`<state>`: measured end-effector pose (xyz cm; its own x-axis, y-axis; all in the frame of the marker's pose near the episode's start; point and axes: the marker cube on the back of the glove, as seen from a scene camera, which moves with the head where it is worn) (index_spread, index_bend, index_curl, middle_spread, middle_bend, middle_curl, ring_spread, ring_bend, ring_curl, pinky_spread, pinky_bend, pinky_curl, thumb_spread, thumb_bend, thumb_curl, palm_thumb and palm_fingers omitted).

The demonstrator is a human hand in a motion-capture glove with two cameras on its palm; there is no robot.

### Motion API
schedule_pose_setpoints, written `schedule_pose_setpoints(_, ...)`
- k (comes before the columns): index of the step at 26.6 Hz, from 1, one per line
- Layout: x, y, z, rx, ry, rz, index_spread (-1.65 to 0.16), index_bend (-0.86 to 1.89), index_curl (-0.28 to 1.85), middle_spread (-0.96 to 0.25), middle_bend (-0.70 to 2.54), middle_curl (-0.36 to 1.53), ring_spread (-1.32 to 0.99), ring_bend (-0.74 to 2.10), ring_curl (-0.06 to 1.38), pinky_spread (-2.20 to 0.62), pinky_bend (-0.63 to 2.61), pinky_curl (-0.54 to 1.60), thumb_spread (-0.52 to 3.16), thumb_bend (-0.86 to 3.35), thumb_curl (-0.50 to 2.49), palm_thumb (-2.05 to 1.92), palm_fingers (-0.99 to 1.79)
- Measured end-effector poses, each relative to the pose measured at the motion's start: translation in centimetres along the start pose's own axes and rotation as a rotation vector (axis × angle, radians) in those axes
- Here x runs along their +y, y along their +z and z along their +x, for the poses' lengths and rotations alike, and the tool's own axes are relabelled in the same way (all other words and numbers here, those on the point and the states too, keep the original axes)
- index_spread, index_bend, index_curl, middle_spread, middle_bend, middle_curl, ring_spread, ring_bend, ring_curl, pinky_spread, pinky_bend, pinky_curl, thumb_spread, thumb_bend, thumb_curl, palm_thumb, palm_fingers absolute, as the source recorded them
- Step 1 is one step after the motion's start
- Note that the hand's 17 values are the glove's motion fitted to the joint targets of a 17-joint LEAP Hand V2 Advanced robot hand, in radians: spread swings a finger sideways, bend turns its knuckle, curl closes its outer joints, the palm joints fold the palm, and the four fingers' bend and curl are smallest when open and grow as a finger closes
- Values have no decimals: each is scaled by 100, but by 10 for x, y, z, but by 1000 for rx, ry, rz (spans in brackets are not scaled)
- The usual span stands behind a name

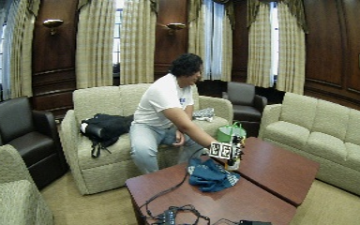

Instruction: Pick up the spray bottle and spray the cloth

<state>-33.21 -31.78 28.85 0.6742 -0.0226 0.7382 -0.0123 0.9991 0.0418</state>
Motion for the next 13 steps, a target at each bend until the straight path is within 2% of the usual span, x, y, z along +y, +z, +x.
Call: schedule_pose_setpoints(13, 15, 7, -9, 23, -5, -135, -29, 27, 61, -22, 58, 53, -20, 68, 46, -30, 44, 39, 38, -3, 87, 87, 134)
